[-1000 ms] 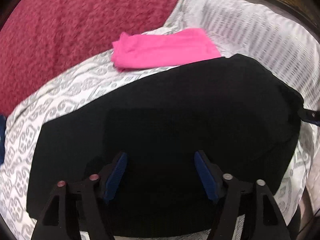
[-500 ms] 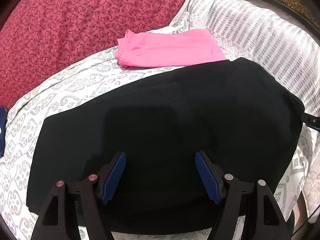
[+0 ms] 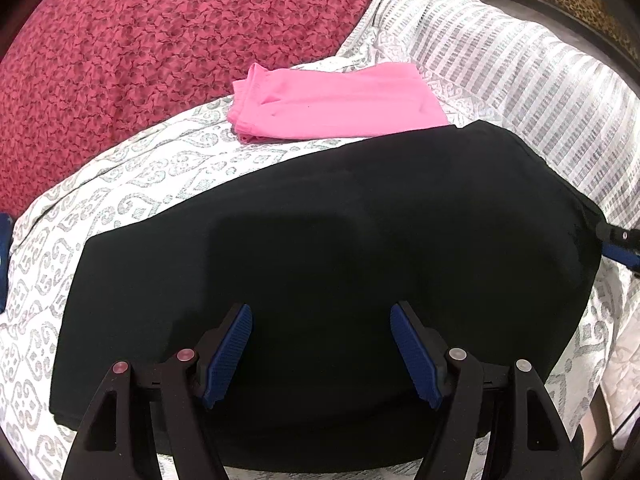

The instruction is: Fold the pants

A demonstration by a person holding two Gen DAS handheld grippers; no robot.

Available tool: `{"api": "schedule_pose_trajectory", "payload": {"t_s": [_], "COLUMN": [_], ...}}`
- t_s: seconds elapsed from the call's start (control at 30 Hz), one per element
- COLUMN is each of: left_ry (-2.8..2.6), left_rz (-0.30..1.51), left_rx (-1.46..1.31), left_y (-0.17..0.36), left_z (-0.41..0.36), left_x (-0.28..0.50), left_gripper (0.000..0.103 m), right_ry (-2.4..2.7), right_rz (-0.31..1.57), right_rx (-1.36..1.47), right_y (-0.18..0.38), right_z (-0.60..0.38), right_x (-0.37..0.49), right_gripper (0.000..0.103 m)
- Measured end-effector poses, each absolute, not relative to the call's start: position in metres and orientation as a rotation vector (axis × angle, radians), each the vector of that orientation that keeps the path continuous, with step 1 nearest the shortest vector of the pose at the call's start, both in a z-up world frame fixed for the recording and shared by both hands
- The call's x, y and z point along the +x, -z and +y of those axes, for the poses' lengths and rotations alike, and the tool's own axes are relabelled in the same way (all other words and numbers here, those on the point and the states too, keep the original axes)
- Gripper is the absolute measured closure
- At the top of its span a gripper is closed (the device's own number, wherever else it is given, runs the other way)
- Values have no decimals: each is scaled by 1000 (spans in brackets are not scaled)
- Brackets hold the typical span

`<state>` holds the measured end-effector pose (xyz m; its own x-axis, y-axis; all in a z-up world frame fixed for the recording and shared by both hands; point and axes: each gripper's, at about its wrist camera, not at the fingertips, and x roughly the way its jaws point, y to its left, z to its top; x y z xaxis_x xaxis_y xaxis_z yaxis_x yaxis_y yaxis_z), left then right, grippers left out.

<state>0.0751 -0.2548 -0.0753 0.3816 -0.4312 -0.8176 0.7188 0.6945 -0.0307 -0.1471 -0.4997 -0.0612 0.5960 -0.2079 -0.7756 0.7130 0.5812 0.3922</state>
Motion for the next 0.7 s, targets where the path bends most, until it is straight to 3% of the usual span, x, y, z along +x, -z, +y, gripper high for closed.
{"api": "schedule_pose_trajectory", "payload": {"t_s": [0.07, 0.37, 0.43, 0.47, 0.7], "left_ry": [756, 766, 769, 773, 796], "left_rz": [915, 917, 918, 920, 959], "left_rx": [356, 354, 350, 345, 272], "left_y": [76, 77, 77, 76, 76], "left_z": [-255, -257, -257, -257, -245], "left_x": [75, 76, 76, 76, 85], "left_gripper": [29, 29, 29, 29, 29], "right_ry": [585, 582, 595, 613, 599], "right_rz": [723, 726, 723, 723, 629], "right_rx": [839, 904, 894, 856, 565], "right_y": [66, 77, 75, 72, 22], "right_z": [-508, -525, -528, -528, -489], "right_x": [-150, -131, -126, -122, -93], "right_gripper": [39, 38, 57, 78, 83]}}
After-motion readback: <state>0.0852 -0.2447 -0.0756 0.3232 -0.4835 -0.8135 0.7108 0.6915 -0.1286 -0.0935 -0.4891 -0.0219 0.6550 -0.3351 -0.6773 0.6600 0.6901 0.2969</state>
